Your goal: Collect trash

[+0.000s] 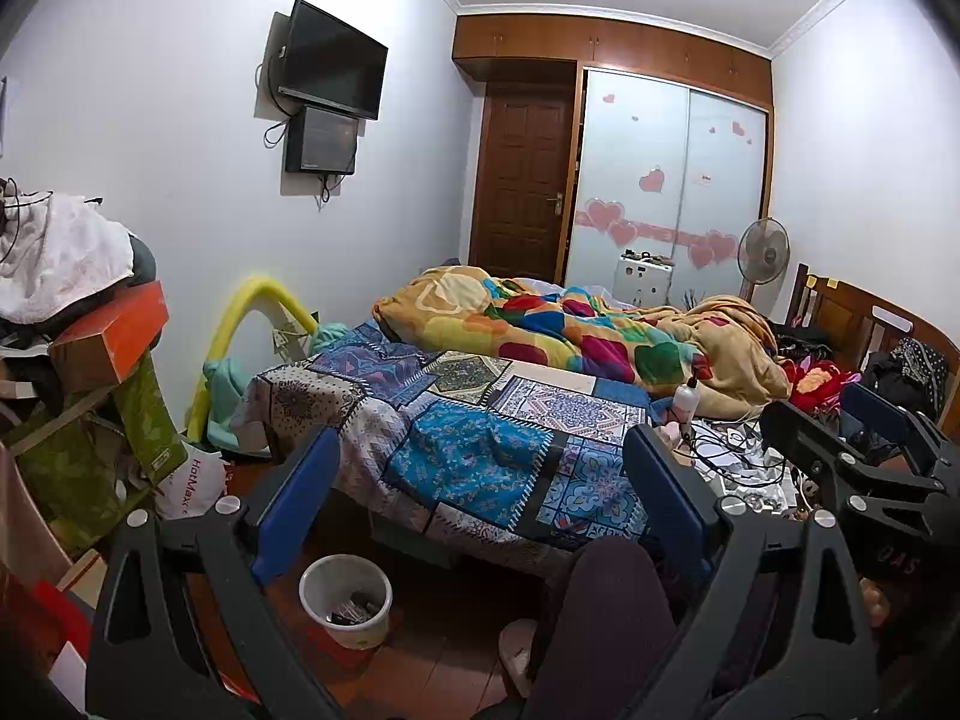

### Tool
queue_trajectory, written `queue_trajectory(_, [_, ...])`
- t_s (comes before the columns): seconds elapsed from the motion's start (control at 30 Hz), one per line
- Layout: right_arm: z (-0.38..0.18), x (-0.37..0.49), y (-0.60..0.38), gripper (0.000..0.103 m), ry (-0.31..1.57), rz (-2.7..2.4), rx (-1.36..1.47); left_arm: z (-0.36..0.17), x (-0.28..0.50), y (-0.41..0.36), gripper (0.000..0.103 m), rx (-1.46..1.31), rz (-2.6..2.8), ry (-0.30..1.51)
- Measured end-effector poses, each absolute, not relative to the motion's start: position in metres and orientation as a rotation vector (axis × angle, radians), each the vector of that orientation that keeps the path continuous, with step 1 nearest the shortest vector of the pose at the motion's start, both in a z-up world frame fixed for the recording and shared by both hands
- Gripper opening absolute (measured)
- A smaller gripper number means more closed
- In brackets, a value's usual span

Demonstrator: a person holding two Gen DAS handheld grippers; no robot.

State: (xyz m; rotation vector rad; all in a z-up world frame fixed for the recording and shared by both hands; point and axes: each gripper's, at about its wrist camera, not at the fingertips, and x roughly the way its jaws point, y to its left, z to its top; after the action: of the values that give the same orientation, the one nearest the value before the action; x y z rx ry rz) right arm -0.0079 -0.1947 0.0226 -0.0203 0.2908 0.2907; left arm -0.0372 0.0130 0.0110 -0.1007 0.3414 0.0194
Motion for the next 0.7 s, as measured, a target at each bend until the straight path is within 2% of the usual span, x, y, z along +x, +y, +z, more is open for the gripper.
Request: queue_trajectory(0.7, [0.0245,-0.0079,-0.1985,0.103,0.290,0.291,-0.021,0.0161,-0.0397,0.0072,0.096,-0.068,0.007,0.321])
